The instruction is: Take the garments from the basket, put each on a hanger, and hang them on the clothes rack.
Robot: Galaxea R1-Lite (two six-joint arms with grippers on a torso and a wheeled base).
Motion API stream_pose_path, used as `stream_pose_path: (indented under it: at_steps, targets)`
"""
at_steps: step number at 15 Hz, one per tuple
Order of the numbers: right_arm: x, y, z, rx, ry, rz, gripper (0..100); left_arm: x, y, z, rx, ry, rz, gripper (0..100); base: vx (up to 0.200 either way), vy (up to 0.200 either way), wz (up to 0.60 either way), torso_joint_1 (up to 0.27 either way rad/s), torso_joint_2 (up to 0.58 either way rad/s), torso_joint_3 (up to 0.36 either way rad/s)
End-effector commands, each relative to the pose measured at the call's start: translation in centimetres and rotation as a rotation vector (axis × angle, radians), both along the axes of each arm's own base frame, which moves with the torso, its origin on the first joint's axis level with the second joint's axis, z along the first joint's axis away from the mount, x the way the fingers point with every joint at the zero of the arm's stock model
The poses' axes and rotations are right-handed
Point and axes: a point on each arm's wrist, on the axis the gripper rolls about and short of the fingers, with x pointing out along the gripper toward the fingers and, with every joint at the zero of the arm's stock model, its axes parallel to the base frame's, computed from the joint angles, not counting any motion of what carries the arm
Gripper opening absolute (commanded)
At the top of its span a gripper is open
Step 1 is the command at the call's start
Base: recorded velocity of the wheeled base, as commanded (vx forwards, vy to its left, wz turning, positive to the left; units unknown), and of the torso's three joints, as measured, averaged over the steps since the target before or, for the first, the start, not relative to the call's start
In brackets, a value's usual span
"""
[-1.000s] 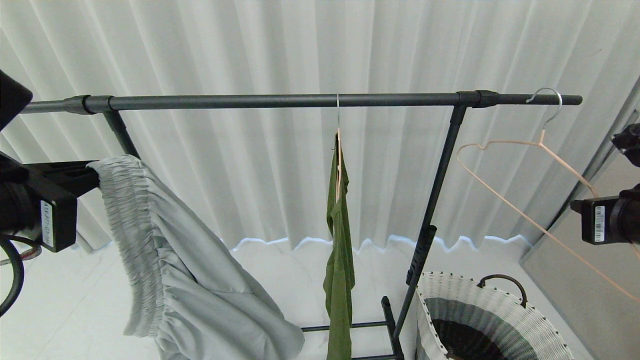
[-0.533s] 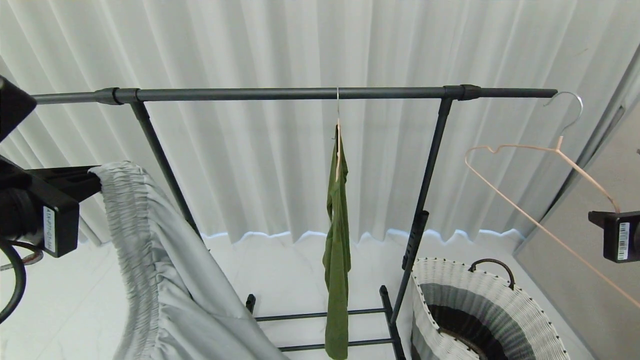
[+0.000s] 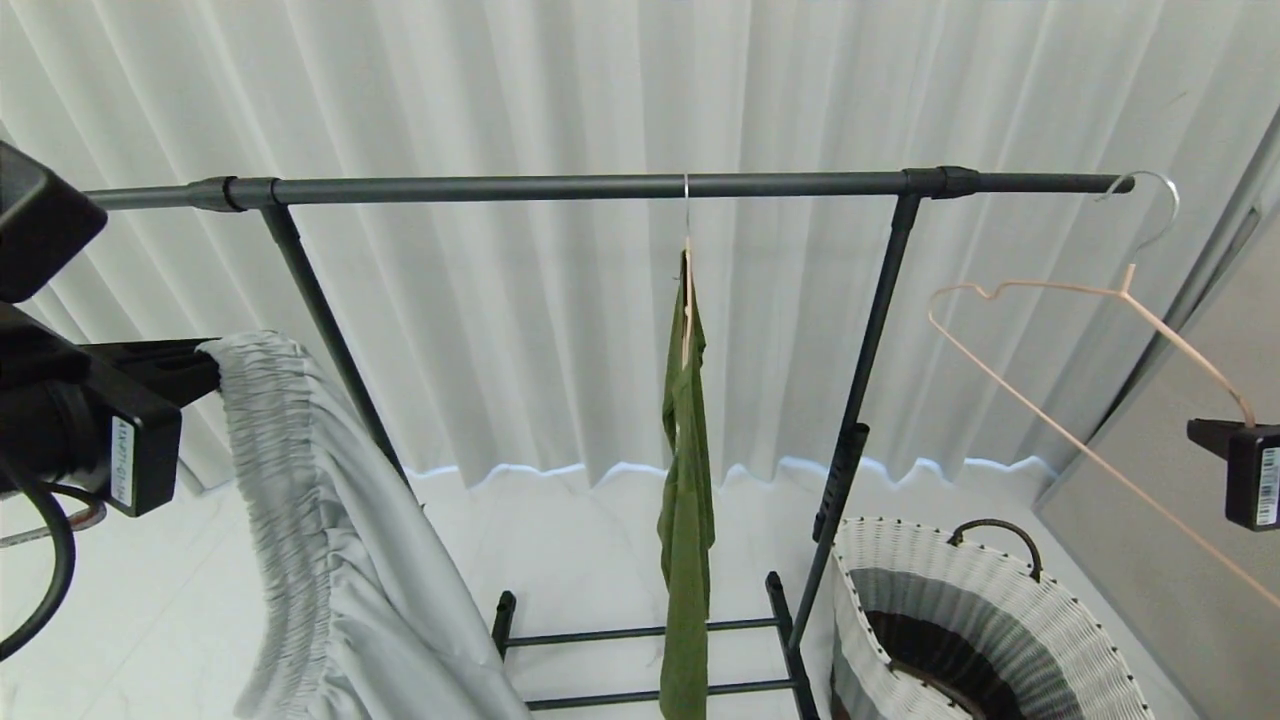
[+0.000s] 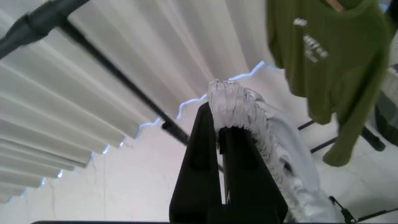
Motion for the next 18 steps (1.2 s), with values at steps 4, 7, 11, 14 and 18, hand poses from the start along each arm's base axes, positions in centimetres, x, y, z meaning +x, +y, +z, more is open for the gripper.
stream_pose_path:
  at_steps: [4, 7, 11, 14, 18]
  targets:
    - [-0.2, 0.1, 0.1, 0.001, -0.007, 0.014, 0, 0.3, -0.1, -0.1, 0.002, 0.007, 0.001, 0, 0.0, 0.2, 0.0, 0.006, 0.0, 0.001]
    - [-0.7, 0.2, 0.4, 0.008, -0.023, 0.038, 0, 0.4, -0.1, -0.1, 0.005, 0.012, -0.001, 0, 0.0, 0.133, 0.0, 0.0, 0.0, -0.003]
    - [-2.0, 0.0, 1.0, 0.034, -0.065, 0.084, 0, 0.5, -0.2, -0.3, 0.039, 0.011, -0.013, 0, 0.0, 0.0, 0.0, 0.0, 0.0, 0.0]
    - [-3.8, 0.0, 1.8, 0.088, -0.114, 0.225, 0, 0.8, -0.3, -0.7, 0.048, 0.03, -0.014, 0, 0.0, 0.0, 0.0, 0.0, 0.0, 0.0]
    - [-5.4, 1.3, 2.0, 0.15, -0.105, 0.511, 0, 0.7, -0.6, -1.5, 0.104, 0.046, -0.052, 0, 0.0, 0.0, 0.0, 0.0, 0.0, 0.0]
